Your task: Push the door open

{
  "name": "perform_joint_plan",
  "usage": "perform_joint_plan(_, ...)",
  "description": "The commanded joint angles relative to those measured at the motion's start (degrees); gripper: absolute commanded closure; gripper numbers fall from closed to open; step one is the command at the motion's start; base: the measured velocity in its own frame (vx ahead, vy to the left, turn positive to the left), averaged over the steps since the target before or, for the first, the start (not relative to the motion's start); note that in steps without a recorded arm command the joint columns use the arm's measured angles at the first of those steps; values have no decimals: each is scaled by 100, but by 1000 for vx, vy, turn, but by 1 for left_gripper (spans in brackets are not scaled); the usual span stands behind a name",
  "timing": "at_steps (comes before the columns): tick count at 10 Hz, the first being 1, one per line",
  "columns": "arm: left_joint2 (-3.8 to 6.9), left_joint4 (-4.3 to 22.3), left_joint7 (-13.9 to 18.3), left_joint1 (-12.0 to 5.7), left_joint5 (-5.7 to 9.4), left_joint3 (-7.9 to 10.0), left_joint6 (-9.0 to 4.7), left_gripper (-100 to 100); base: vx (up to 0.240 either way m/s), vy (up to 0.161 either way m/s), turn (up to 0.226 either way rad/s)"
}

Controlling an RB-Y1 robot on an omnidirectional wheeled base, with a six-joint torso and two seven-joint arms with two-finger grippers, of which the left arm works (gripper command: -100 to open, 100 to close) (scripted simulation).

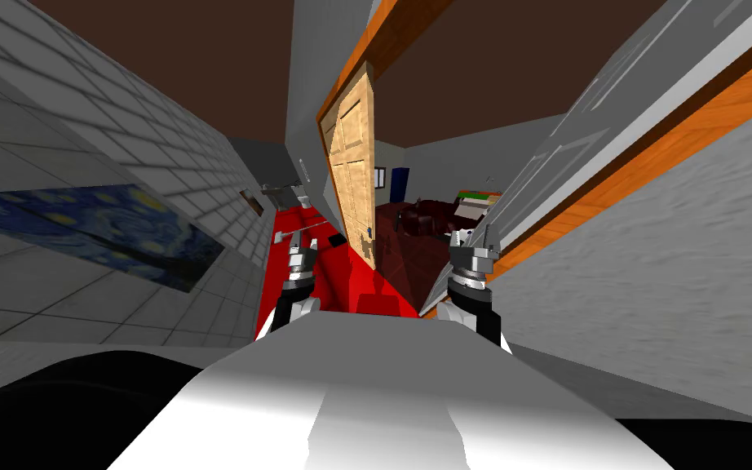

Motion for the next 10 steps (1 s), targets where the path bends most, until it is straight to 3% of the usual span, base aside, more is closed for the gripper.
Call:
perform_joint_plan(1, 25, 199, 16, -68, -14, -61, -39, -100, 70, 52, -75)
perform_joint_plan(10, 135, 1445, 113, -493, -100, -441, -282, -100, 113, 74, -92)
